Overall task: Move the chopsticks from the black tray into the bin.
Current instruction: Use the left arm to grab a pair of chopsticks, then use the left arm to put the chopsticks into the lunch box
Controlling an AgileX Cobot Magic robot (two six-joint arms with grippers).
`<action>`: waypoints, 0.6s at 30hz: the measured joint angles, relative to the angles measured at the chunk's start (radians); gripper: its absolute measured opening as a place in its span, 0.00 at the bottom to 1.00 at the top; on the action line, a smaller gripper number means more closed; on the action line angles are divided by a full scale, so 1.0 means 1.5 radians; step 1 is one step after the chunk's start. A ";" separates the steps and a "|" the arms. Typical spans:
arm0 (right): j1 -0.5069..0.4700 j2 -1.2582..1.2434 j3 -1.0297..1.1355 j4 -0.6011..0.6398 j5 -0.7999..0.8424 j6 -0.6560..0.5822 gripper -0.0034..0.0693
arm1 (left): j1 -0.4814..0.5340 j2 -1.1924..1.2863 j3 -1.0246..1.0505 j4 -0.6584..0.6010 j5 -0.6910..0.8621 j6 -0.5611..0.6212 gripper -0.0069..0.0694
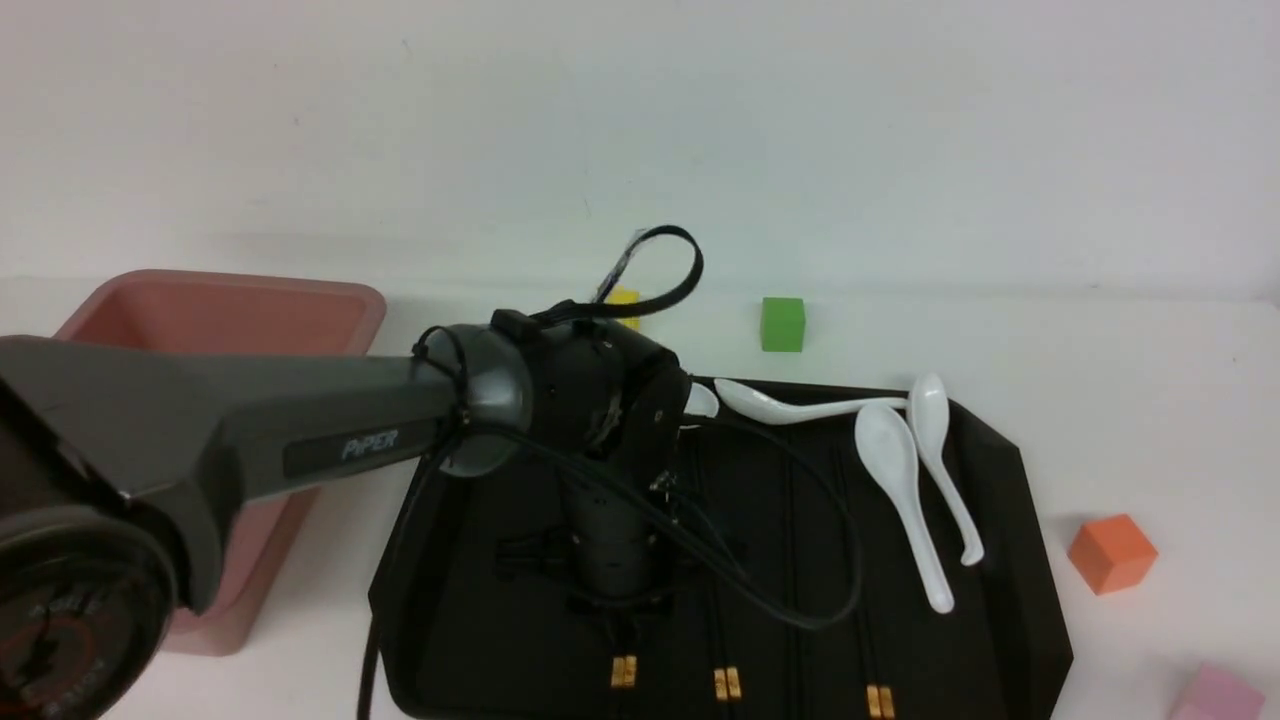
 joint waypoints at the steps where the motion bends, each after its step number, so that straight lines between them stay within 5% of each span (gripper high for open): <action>1: 0.000 0.000 0.000 0.000 0.000 0.000 0.38 | 0.000 -0.010 0.000 -0.010 0.004 0.000 0.25; 11: 0.000 0.000 0.000 0.000 0.000 0.000 0.38 | 0.019 -0.259 -0.065 0.025 0.131 0.018 0.25; 18: 0.000 0.000 0.000 0.000 0.000 0.001 0.38 | 0.223 -0.331 -0.067 0.097 0.243 0.059 0.25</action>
